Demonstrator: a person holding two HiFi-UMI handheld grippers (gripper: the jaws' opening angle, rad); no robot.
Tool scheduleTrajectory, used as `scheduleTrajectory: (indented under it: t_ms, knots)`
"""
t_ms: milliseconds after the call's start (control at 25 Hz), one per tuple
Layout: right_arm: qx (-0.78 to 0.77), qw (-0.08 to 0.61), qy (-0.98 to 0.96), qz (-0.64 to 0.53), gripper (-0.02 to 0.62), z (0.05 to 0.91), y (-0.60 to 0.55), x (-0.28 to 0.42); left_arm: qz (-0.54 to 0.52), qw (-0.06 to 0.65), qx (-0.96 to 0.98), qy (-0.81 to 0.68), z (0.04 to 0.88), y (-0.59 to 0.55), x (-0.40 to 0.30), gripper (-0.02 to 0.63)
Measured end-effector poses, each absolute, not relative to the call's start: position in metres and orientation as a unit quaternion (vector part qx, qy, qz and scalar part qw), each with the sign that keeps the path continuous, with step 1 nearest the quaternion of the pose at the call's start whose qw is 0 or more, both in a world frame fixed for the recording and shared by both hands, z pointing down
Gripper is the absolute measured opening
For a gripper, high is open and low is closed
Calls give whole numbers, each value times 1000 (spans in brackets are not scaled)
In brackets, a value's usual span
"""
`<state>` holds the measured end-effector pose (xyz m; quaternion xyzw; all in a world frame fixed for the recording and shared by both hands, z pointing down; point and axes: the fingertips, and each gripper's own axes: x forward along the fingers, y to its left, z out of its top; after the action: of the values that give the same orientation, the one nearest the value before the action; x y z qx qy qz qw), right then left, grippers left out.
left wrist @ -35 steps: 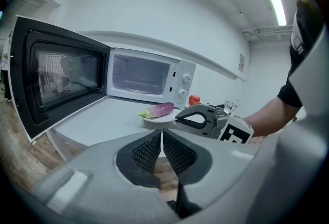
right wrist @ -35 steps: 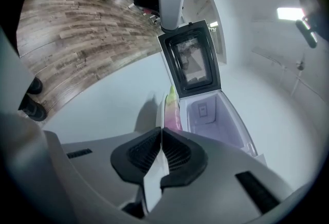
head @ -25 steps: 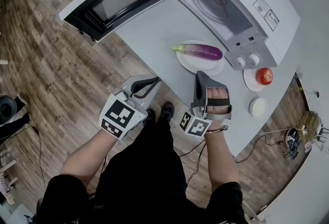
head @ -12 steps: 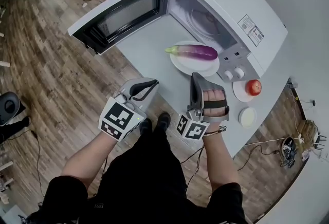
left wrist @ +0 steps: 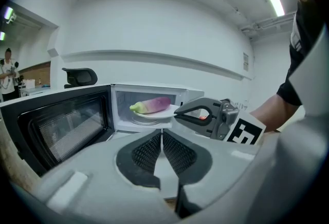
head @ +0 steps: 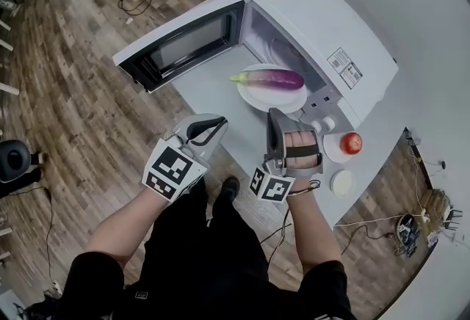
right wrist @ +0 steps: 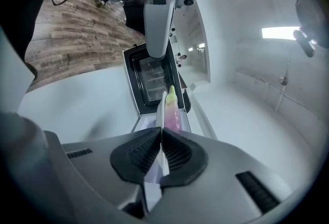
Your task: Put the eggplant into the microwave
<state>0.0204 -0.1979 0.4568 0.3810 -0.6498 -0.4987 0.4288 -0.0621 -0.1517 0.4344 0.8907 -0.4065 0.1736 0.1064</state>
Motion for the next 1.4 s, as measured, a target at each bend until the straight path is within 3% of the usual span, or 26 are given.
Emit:
scheduleTrajectory:
  t_ms: [720, 1400]
  knots:
    - [474, 504, -581, -429, 25, 484, -273, 1, 180, 50, 941, -283, 426, -235, -80, 21]
    - [492, 562, -547, -379, 25, 554, -315, 35, 198, 64, 954, -215, 485, -273, -60, 21]
